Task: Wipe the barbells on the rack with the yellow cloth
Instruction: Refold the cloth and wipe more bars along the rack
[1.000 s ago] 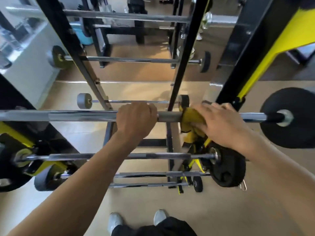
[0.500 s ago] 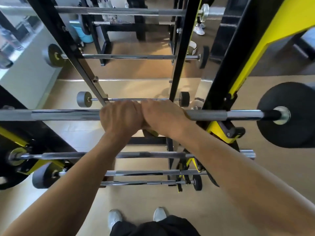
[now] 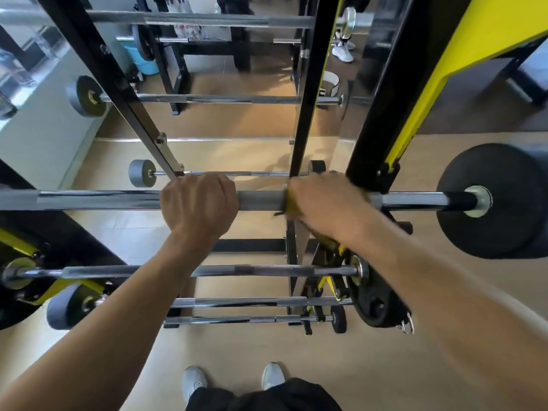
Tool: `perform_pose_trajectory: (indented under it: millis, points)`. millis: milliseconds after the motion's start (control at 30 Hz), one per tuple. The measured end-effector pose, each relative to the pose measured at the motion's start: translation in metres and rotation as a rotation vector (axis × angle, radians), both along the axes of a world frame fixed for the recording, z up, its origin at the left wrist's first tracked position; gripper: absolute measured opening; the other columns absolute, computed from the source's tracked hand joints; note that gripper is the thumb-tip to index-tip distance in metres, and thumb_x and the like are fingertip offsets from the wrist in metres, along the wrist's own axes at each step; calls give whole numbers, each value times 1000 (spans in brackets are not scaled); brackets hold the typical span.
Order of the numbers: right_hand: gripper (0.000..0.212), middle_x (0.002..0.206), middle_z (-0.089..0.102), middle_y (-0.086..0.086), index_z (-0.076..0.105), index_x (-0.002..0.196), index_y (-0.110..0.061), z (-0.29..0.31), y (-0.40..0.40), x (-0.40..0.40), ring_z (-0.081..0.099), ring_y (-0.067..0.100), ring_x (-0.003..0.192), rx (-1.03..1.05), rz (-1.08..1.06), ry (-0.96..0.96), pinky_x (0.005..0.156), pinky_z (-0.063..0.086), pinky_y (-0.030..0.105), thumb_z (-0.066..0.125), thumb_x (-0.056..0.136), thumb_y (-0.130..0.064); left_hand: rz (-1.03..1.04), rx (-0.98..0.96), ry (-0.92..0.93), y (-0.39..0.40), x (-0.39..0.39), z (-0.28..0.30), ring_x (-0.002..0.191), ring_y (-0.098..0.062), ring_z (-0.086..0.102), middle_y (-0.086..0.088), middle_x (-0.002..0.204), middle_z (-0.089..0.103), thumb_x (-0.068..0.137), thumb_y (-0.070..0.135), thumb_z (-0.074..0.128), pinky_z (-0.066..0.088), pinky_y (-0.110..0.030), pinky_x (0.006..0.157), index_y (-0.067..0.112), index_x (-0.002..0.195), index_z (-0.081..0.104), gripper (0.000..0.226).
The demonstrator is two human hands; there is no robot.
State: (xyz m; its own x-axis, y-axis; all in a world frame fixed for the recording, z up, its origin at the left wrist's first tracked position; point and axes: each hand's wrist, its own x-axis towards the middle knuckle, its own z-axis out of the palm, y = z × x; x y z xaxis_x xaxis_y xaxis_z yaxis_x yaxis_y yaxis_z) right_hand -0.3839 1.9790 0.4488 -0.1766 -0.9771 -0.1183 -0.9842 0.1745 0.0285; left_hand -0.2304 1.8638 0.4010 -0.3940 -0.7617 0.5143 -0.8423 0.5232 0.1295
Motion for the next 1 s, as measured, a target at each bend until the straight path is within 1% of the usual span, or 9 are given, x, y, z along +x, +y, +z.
perform_pose_trajectory:
  millis: [133, 267, 367, 467, 667, 767, 833, 933, 1000]
  points:
    - [18, 87, 62, 2, 63, 108, -16, -11, -44, 54, 63, 20, 81, -189, 46, -74, 83, 52, 36, 46, 103, -20, 21, -2, 10, -7, 3, -5, 44, -28, 50, -8, 45, 49, 94, 25, 38, 31, -29, 52, 16, 45, 48, 51]
    - [16, 96, 68, 1, 57, 113, -19, -26, -35, 44, 66, 20, 82, -348, 117, -55, 77, 50, 33, 53, 100, -27, -116, -46, -83, -15, 11, -9, 40, -23, 41, 0, 45, 38, 99, 26, 36, 34, -27, 49, 17, 52, 43, 48]
    - [32, 101, 68, -3, 57, 118, -26, -18, -16, 21, 65, 17, 89, -234, 67, -197, 82, 51, 35, 64, 91, -43, -154, -105, -223, -14, 17, -12, 41, -21, 36, 3, 48, 33, 99, 22, 26, 27, -24, 50, 14, 63, 47, 42]
    - [39, 95, 63, -7, 56, 115, -30, -14, 17, -18, 60, 14, 84, -62, -140, -185, 79, 51, 35, 67, 85, -52, -106, -93, -97, -7, 13, -10, 36, -21, 36, 3, 41, 32, 95, 19, 28, 25, -22, 48, 17, 50, 35, 46]
    - [25, 86, 60, 0, 58, 106, -21, -15, 4, 8, 56, 17, 74, -114, -313, 41, 74, 50, 34, 66, 89, -36, -63, -74, 6, -6, 8, -6, 39, -25, 48, -4, 41, 46, 98, 24, 41, 33, -27, 50, 20, 46, 38, 52]
    - [6, 75, 52, 1, 61, 97, -17, -18, -34, 62, 52, 18, 70, -225, -256, -42, 71, 44, 33, 57, 97, -21, -61, -77, 20, -5, 7, -9, 38, -26, 49, -6, 40, 47, 100, 27, 40, 34, -28, 51, 15, 43, 45, 58]
    - [10, 75, 56, 2, 62, 97, -16, -21, -45, 76, 56, 19, 69, -312, -190, -82, 70, 45, 33, 54, 99, -21, -58, -106, 31, -9, 8, -10, 37, -27, 49, -6, 39, 47, 100, 29, 38, 32, -28, 51, 12, 42, 49, 62]
    - [16, 87, 68, 3, 64, 106, -15, -34, -37, 62, 65, 23, 79, -432, -14, -58, 77, 53, 38, 66, 91, -21, -130, -84, 19, -14, 12, -9, 36, -24, 46, 1, 40, 38, 102, 30, 38, 28, -25, 50, 19, 45, 37, 58]
    - [30, 98, 69, 2, 60, 116, -17, -35, -18, 41, 65, 22, 89, -377, -3, -31, 84, 52, 40, 69, 88, -24, -165, -86, 29, -11, 13, -8, 34, -22, 43, 3, 40, 37, 101, 28, 40, 28, -24, 49, 22, 46, 30, 56]
